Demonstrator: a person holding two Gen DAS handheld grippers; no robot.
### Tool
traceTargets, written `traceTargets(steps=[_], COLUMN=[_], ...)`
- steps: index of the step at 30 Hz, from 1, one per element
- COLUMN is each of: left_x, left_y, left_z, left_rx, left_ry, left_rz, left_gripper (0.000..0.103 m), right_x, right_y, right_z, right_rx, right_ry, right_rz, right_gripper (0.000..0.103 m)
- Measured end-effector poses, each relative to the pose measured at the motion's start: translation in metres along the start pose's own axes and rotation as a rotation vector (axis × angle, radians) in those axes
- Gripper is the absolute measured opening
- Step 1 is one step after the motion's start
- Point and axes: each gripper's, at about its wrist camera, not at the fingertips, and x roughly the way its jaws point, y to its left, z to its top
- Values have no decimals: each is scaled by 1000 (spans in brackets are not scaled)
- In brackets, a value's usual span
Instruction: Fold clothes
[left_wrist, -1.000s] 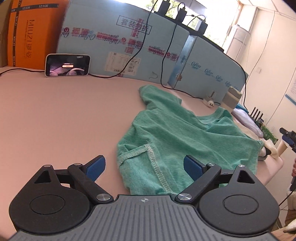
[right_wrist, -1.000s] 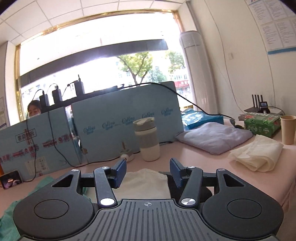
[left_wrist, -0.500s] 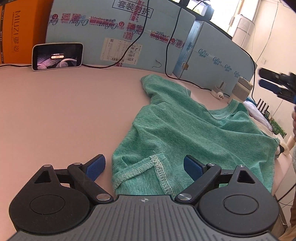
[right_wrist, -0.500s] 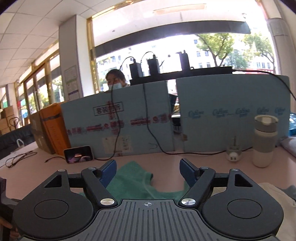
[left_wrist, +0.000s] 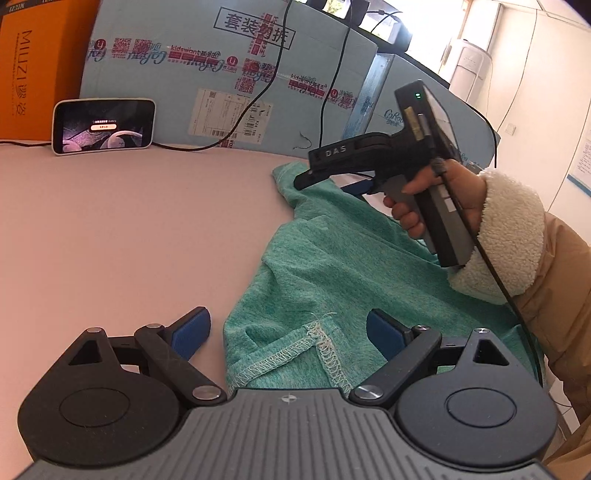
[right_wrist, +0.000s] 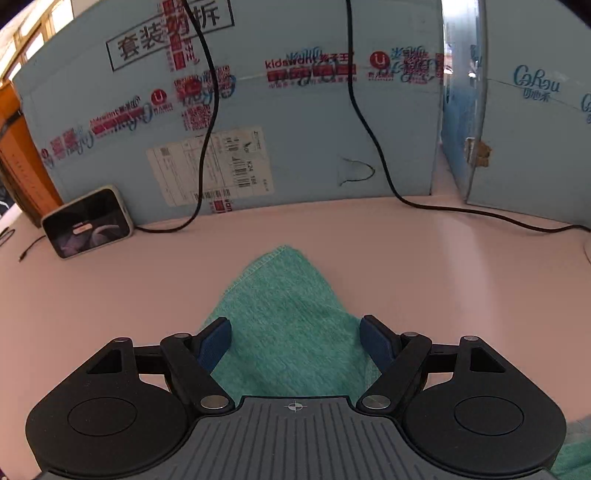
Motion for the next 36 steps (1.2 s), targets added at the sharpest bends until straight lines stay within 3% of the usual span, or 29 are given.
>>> traceTargets(steps=[4,6,10,12,15,17,24,36], left_x=[3,2,0,-2,-8,-13,-45,-116], left_y=[-6,-5,2,5,6,6,18,58], left_z=[-2,-2,-4,-6,-12,-17,-26,-41], left_rx=[41,29,-41,-70,-93,-101,-131,-187], left_ry=[-17,-27,-22,-8,20,19,-38,-117], left_rz=[22,10,-34,-64,-129,-150,-129,60], left_gripper=[83,53,26,14,9,9,9,9], right_x=[15,16,12,10,6,5,-5,22], right_y=[10,14,17,23,35,46,94,222], right_z=[-8,-11,-15,-15,-16,-19,-26,-20], right_rx=[-69,-103,-110,-128,-170,-208,-325,-424], right_ry=[-16,-34,-73,-82,-82,-91,-164,-183], right_rz=[-42,-59,-73,-72,-71,-65,-4,155], right_gripper=[84,82,74,57,24,17,14,14])
